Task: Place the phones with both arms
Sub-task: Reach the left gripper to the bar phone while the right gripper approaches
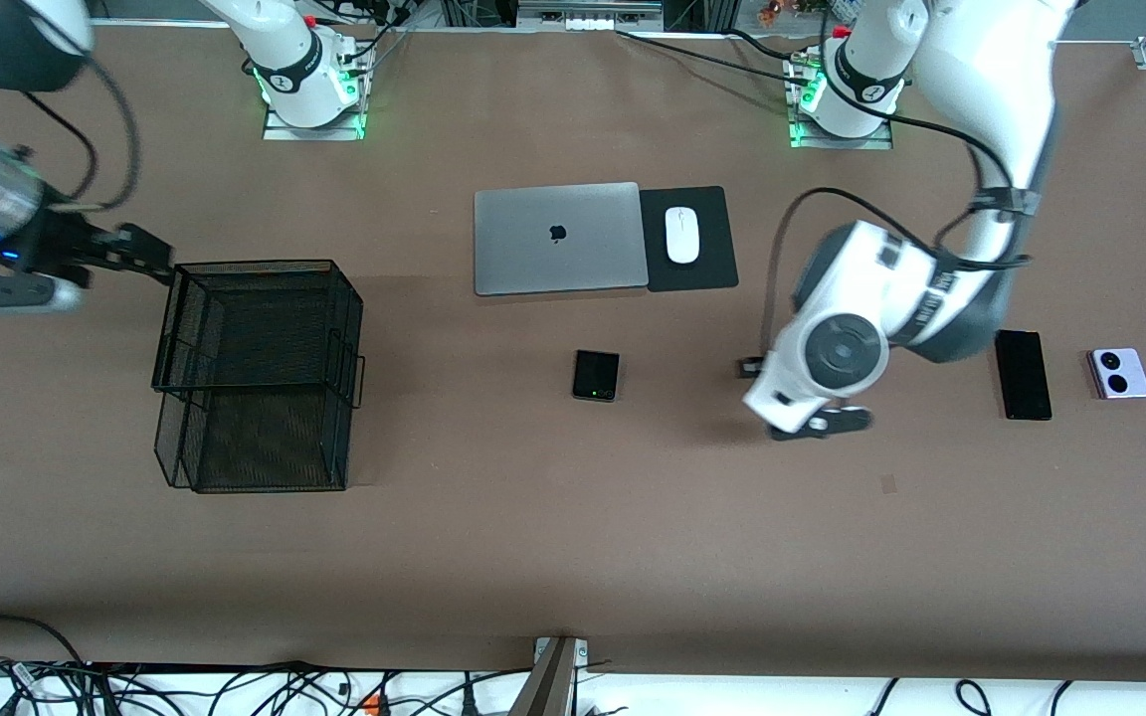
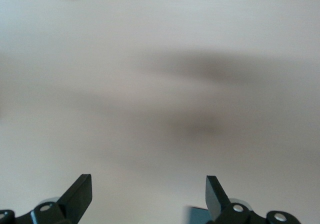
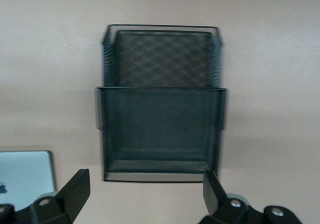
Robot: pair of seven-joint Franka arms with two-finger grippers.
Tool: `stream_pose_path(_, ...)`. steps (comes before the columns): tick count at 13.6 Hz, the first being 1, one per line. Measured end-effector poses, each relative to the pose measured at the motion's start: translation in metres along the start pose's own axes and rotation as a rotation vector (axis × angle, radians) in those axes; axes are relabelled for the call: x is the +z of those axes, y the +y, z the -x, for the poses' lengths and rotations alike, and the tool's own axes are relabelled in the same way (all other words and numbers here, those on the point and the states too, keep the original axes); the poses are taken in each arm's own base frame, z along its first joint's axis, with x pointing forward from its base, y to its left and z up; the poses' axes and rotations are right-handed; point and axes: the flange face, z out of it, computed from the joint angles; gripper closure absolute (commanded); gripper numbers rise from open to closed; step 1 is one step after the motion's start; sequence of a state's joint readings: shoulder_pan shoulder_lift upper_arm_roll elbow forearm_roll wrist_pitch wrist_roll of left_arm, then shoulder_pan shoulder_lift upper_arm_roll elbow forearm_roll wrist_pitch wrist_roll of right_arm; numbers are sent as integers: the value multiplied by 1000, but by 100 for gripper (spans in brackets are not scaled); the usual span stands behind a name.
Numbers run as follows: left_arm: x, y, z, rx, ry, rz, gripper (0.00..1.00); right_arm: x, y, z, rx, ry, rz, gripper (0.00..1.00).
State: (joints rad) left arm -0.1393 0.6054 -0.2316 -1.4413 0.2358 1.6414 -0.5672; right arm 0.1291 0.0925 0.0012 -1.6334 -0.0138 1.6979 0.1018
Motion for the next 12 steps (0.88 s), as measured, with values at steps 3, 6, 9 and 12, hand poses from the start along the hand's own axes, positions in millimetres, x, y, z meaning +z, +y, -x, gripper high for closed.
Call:
stream_pose_path(3, 17, -76, -27, 86, -28, -130, 0, 29, -93, -6, 47, 17, -2, 0)
stream_pose_path(6, 39, -174, -55, 127, -74, -129, 0, 68, -210, 5, 100, 31, -10, 0)
stream_pose_path(9, 69, -264, -76, 144, -64, -60, 0, 109, -323, 18, 149, 44, -23, 0)
stream_pose_path(12, 110, -321, -89, 200, -8, -4, 0, 146, -401, 27, 175, 71, -54, 0)
